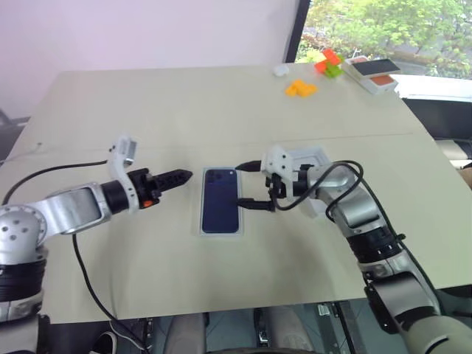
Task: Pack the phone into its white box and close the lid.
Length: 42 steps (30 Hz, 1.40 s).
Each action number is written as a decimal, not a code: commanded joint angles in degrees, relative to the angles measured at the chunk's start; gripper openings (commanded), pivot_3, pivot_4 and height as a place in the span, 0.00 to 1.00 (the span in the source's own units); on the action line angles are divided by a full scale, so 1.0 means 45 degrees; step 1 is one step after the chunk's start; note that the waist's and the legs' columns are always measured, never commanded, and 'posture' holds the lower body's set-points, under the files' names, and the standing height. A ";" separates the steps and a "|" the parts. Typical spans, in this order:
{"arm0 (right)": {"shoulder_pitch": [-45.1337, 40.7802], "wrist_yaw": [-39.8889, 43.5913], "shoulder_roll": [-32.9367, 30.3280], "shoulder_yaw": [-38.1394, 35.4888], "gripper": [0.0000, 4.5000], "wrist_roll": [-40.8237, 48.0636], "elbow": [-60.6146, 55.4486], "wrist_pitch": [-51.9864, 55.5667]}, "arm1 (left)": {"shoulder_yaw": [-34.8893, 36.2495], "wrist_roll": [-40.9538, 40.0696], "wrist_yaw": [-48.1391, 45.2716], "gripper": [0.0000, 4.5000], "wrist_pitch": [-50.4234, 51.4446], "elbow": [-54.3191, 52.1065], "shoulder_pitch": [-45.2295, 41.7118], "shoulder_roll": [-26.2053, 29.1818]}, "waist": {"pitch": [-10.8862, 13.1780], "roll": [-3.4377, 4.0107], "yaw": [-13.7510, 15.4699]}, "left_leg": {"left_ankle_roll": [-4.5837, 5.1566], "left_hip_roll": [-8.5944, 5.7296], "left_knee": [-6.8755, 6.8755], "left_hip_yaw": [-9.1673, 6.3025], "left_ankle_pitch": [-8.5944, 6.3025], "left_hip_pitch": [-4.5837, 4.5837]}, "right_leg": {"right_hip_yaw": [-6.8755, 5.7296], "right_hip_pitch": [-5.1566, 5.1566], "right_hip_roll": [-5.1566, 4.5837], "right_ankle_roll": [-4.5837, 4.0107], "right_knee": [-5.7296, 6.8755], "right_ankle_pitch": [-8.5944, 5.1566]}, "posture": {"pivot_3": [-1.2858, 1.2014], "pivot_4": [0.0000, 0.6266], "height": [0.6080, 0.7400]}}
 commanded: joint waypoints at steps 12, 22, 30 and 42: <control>0.0964 -0.1373 0.1200 0.1721 0.01 -0.1569 0.0076 -0.1376 | 0.1308 0.4402 -0.4540 0.58 -0.0759 -0.0761 0.2113 0.0017 | 0.0000 -0.0002 0.0002 | 0.0039 0.0000 -0.0018 0.0039 -0.0022 -0.0026 | 0.0014 -0.0040 -0.0020 -0.0007 -0.0012 0.0002 | 0.52 0.24 1.00; 0.1194 -0.1959 0.0660 0.2800 0.01 -0.3706 0.1314 -0.2485 | 0.1247 0.4836 -0.4579 0.58 -0.0607 -0.0922 0.1725 -0.0435 | -0.0007 -0.0010 -0.0052 | 0.0039 0.0011 -0.0017 0.0003 -0.0022 0.0005 | 0.0033 -0.0017 -0.0006 -0.0006 -0.0001 0.0003 | 0.52 0.24 1.00; 0.0808 -0.0974 0.0749 0.1465 0.01 -0.1523 0.0054 -0.0610 | 0.1174 0.5399 -0.4907 0.58 -0.0495 -0.0741 0.1604 -0.0515 | -0.0012 -0.0018 -0.0010 | 0.0041 0.0008 -0.0010 -0.0006 -0.0023 0.0008 | 0.0028 -0.0001 -0.0013 -0.0007 -0.0002 0.0004 | 0.52 0.24 1.00; -0.0126 -0.0328 0.0375 -0.0354 0.54 0.0909 -0.1152 0.1398 | 0.1202 0.6106 -0.5743 0.58 -0.0212 -0.0388 0.1365 -0.0709 | -0.0007 -0.0012 -0.0028 | 0.0045 0.0012 -0.0028 -0.0006 -0.0025 -0.0011 | 0.0028 -0.0037 -0.0008 -0.0006 -0.0004 0.0003 | 0.52 0.24 1.00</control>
